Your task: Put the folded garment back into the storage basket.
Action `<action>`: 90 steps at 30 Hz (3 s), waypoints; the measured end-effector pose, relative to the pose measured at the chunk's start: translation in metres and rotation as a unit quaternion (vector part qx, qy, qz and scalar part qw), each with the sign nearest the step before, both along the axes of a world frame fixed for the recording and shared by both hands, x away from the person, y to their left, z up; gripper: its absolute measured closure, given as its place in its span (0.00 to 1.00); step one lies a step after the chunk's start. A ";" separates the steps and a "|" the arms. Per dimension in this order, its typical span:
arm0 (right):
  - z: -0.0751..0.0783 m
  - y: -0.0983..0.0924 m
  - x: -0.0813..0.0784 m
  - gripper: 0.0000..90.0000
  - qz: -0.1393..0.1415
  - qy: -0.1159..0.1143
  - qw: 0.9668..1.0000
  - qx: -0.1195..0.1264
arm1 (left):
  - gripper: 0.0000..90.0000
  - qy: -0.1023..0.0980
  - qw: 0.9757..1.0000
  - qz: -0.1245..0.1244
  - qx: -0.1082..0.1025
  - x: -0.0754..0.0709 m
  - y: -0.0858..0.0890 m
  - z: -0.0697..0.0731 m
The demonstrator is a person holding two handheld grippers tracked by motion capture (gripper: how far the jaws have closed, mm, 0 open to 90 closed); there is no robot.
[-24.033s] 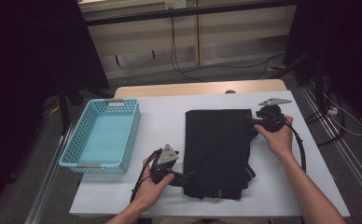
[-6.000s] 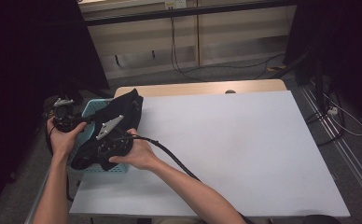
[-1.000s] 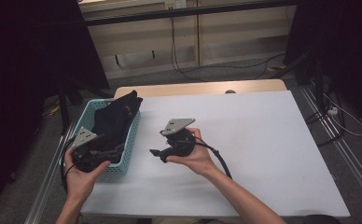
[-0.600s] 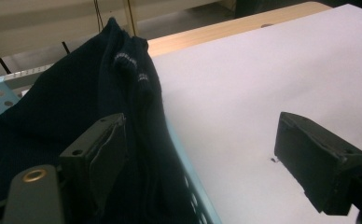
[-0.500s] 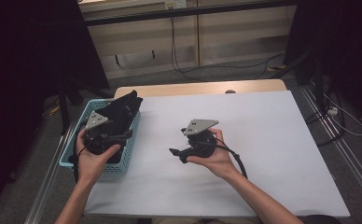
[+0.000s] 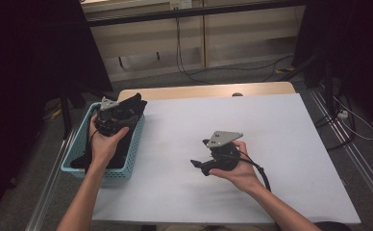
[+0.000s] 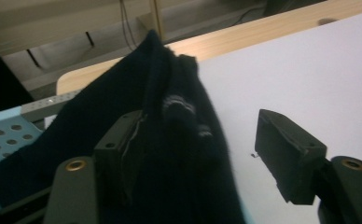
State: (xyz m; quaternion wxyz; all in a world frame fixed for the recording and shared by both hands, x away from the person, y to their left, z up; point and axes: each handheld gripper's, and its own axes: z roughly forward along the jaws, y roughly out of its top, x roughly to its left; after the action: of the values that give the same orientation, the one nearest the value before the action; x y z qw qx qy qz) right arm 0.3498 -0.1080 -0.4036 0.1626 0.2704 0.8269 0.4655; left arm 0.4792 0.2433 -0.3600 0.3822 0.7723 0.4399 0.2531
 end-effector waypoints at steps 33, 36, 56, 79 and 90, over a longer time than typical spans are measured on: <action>-0.012 -0.001 -0.009 0.23 0.013 0.007 1.000 -0.021 | 0.84 0.142 0.990 0.013 0.015 0.047 0.003 -0.054; -0.012 -0.001 -0.009 0.23 0.014 0.007 1.000 -0.019 | 0.84 0.141 0.990 0.007 0.017 0.047 0.003 -0.056; -0.012 -0.011 -0.008 0.20 0.006 0.011 1.000 -0.001 | 0.41 0.081 0.995 0.045 -0.027 0.037 0.016 -0.038; -0.006 -0.020 -0.006 0.10 -0.034 0.014 0.999 0.023 | 0.09 0.031 0.995 -0.025 -0.087 -0.004 0.006 -0.007; -0.005 -0.029 -0.013 0.09 -0.080 0.000 0.996 0.025 | 0.07 -0.012 0.993 -0.078 -0.084 -0.047 0.005 -0.005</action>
State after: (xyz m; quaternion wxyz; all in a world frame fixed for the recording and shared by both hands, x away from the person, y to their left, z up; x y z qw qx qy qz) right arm 0.3367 -0.1367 -0.4086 0.1927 0.3400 0.7908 0.4711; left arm 0.4323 0.2486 -0.3648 0.4694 0.7662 0.3939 0.1936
